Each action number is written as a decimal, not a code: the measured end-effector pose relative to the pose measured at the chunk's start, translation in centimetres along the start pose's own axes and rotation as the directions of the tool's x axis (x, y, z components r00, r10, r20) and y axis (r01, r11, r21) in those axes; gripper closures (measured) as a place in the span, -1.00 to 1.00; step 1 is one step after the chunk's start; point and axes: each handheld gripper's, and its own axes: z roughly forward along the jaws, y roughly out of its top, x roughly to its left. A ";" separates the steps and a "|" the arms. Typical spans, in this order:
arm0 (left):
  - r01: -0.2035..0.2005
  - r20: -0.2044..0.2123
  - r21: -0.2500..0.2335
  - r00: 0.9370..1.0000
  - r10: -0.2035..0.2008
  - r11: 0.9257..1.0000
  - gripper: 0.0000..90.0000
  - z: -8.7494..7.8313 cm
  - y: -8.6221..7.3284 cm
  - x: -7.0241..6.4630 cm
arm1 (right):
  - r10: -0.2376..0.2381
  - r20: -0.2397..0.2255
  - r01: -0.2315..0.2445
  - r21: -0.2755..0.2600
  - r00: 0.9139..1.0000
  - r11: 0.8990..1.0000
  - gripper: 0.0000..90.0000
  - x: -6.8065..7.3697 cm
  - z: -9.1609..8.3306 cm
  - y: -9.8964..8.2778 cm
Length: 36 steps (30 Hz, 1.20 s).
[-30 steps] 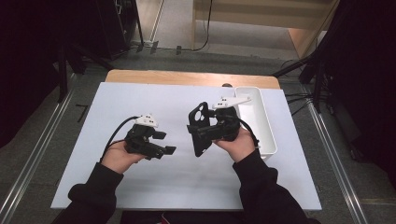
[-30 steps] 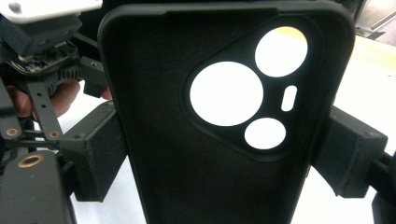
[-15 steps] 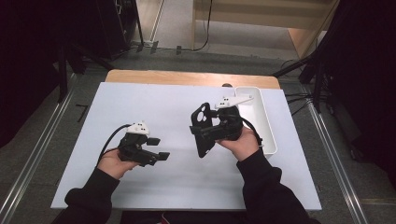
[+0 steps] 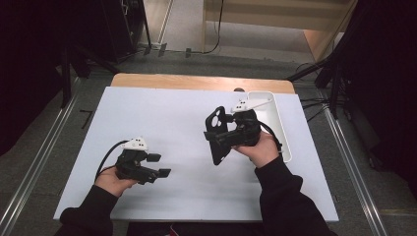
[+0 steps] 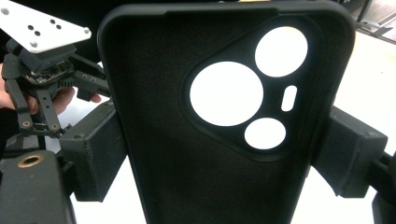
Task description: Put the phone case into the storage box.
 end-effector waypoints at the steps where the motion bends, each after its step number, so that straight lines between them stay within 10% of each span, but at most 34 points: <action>1: 0.003 -0.004 -0.001 1.000 -0.003 1.000 -0.39 -0.1 -0.2 0.0 | 0.000 -0.002 0.000 -0.001 1.000 1.000 -0.74 -0.1 -0.1 0.0; 36: 0.043 -0.061 0.003 0.997 -0.043 0.999 -0.47 -1.6 -2.7 0.6 | 0.029 0.073 -0.026 -0.043 0.997 0.999 -0.73 -2.0 -3.3 1.7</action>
